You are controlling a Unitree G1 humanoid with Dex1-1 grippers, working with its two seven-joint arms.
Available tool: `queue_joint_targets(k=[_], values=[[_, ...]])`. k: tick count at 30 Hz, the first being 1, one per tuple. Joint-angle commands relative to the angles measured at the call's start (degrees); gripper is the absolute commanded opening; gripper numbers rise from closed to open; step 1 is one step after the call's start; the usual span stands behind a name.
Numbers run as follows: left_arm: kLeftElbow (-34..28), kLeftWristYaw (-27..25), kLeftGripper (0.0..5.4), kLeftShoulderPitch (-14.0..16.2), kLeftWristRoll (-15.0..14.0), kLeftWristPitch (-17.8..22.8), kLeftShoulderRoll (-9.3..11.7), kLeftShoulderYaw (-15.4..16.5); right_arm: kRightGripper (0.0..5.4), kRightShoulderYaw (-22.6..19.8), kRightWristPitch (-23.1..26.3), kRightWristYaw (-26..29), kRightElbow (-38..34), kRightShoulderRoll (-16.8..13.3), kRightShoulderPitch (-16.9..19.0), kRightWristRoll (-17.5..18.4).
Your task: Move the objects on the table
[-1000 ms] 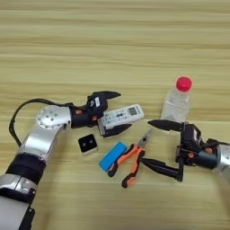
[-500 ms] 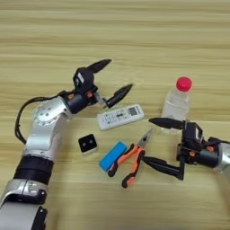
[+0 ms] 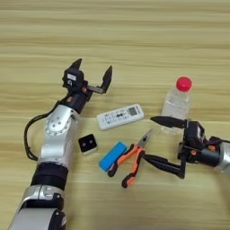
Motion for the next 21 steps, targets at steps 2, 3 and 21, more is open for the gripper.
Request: queue_joint_targets(k=[2, 3, 21], values=[[6.71, 6.23, 5.36, -2.27, 3.55, -2.54, 0.01, 0.82, 5.4, -0.73, -0.25, 0.04, -0.6, -0.72, -0.68, -0.13], [7.84, 7.12, 5.36, -2.57, 4.43, -3.26, 0.26, 0.65, 5.4, -0.83, -0.29, 0.01, -0.82, -0.83, -0.65, -0.17], [14.24, 8.96, 5.36, -4.47, 5.95, -7.4, 0.53, 0.43, 5.4, -7.67, 3.41, -1.92, -19.22, -3.39, 1.35, 11.02]])
